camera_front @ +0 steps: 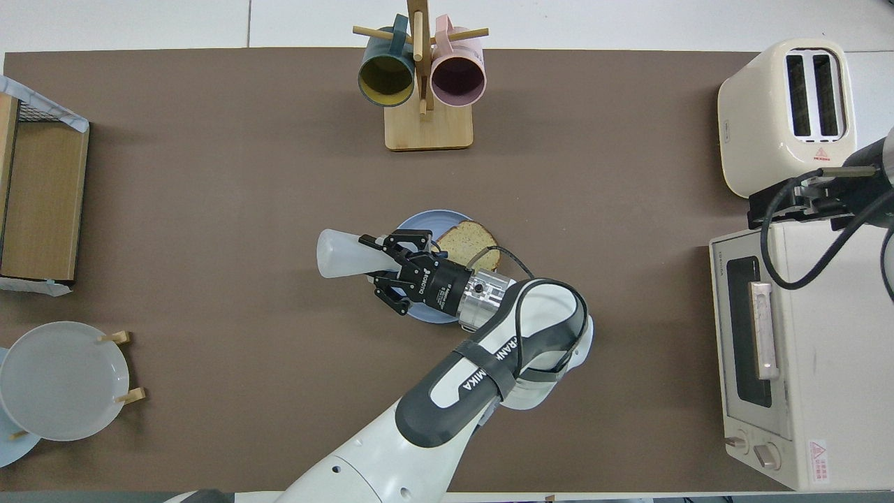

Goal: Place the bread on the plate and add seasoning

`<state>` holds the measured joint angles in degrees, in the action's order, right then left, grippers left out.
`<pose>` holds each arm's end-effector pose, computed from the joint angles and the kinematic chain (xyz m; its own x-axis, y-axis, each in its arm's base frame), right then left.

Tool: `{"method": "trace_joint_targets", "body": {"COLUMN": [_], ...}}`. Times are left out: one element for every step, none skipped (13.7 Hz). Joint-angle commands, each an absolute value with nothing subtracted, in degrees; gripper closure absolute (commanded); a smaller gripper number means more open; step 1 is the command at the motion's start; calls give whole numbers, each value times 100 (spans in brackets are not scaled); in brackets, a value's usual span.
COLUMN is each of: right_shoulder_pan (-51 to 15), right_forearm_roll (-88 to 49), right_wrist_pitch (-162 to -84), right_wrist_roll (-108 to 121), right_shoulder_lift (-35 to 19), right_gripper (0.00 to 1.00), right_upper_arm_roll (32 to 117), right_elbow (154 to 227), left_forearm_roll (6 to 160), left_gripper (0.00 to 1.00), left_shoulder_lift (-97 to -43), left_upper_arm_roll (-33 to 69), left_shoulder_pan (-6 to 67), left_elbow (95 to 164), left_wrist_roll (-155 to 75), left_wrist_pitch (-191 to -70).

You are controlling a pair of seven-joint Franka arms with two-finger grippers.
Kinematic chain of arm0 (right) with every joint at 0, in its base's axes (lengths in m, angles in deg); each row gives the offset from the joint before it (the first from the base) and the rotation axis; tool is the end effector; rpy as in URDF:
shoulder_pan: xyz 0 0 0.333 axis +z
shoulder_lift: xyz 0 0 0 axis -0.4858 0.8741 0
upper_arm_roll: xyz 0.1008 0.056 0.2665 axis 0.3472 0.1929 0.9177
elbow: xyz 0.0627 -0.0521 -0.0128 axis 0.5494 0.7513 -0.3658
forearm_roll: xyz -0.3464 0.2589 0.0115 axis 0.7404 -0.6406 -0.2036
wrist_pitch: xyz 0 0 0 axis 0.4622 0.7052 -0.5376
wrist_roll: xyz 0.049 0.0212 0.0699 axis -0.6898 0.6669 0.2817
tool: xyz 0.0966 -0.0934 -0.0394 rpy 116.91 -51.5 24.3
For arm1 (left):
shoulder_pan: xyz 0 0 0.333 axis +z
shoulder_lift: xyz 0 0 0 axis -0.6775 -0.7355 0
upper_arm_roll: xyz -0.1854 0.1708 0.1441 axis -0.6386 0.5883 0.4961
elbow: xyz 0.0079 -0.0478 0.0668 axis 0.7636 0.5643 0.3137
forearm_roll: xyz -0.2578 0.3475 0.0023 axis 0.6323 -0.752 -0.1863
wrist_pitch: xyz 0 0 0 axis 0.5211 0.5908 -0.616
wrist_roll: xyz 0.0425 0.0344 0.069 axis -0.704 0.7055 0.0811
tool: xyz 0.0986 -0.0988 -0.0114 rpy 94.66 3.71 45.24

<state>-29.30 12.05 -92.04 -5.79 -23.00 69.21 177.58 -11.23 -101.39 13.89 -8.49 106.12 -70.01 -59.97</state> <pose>0.5870 0.0178 0.5511 0.9959 -0.0463 -0.0781 -0.0450 -0.9988 0.0178 0.4662 -0.4463 0.2329 0.4246 -0.3165 -0.8483 -0.7929 0.3223 -0.5171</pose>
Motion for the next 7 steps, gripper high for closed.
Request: {"method": "trace_joint_targets", "body": {"right_shoulder_pan": [-3003, -3003, -3003, -3003, -3003, -3003, -3003], "right_forearm_roll": [1260, 1260, 1260, 1260, 1260, 1260, 1260], "right_wrist_pitch": [-9195, -9195, -9195, -9195, -9195, -9195, -9195], "right_wrist_roll": [-479, -479, -479, -479, -479, -479, -479], "right_shoulder_lift": [-2419, -2419, -2419, -2419, -2419, -2419, -2419], "right_gripper": [0, 0, 0, 0, 0, 0, 0], "right_upper_arm_roll": [6961, 6961, 6961, 6961, 6961, 6961, 6961], "right_elbow": [17896, 17896, 17896, 17896, 17896, 17896, 17896], "left_forearm_roll": [-1234, -1199, -1112, -954, -900, -874, -882], "left_gripper": [100, 100, 100, 100, 100, 100, 100], "left_shoulder_lift": [-10112, -10121, -10113, -10095, -10086, -10086, -10095], "left_upper_arm_roll": [1389, 1389, 1380, 1389, 1389, 1380, 1380], "left_shoulder_pan": [-797, -867, -981, -1095, -1253, -1324, -1316], "left_elbow": [10684, 10702, 10641, 10623, 10623, 10632, 10632], "left_wrist_roll": [-7058, -7058, -7058, -7058, -7058, -7058, -7058], "left_wrist_pitch": [-6026, -5982, -5834, -5780, -5788, -5780, -5788]}}
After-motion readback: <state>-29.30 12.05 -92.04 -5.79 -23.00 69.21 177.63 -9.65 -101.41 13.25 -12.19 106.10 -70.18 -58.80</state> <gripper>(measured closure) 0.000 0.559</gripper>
